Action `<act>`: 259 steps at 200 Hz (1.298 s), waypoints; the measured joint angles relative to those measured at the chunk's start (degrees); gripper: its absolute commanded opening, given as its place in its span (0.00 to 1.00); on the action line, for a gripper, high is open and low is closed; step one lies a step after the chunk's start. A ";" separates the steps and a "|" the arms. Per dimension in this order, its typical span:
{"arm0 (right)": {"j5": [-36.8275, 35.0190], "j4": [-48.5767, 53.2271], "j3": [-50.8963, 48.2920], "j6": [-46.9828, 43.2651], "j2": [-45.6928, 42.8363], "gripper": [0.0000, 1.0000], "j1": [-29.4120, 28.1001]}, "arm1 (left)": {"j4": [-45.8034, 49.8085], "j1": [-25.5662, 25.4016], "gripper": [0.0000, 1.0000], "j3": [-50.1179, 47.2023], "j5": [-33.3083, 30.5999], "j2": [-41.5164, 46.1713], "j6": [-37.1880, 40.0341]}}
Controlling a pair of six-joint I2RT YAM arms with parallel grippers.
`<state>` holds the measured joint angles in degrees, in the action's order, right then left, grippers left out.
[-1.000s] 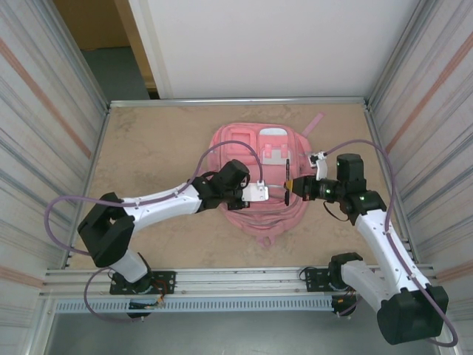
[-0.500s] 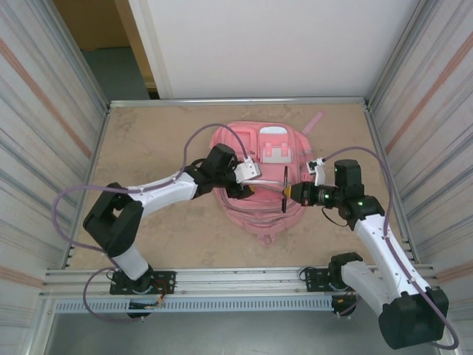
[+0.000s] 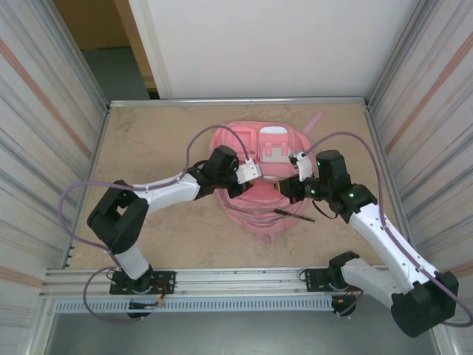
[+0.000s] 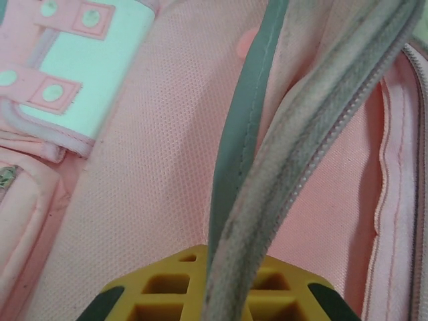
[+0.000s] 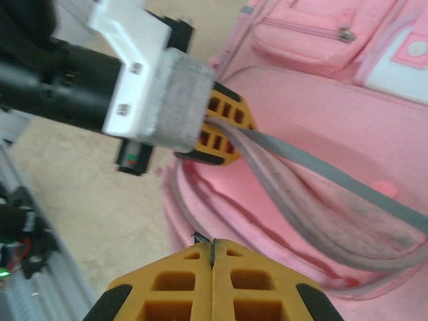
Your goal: Pack the student bag
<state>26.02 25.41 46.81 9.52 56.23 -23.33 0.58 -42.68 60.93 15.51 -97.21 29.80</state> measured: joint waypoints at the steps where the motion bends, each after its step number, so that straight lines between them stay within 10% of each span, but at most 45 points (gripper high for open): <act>1: -0.17 0.02 0.09 -0.02 0.17 0.10 0.00 | 0.13 0.00 0.00 0.09 -0.02 0.00 0.00; 60: -16.26 7.39 1.22 2.73 3.13 0.61 -1.18 | 6.84 2.40 0.01 6.69 0.13 -2.97 -1.77; 108: -30.97 28.35 1.66 37.51 -8.13 0.87 3.28 | 7.52 2.56 0.02 6.91 -0.02 -3.10 -3.15; 199: -21.40 32.17 -10.36 81.35 -6.69 0.70 7.02 | 8.02 2.43 0.01 7.32 0.55 -3.43 -4.50; 259: -21.20 22.27 -18.75 92.28 1.44 0.63 6.19 | 8.46 1.79 0.02 7.43 0.59 -4.50 -4.59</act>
<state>4.82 47.68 28.05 101.80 57.67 -17.15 9.04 -40.88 68.36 16.10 -101.71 25.21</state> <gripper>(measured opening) 0.639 0.109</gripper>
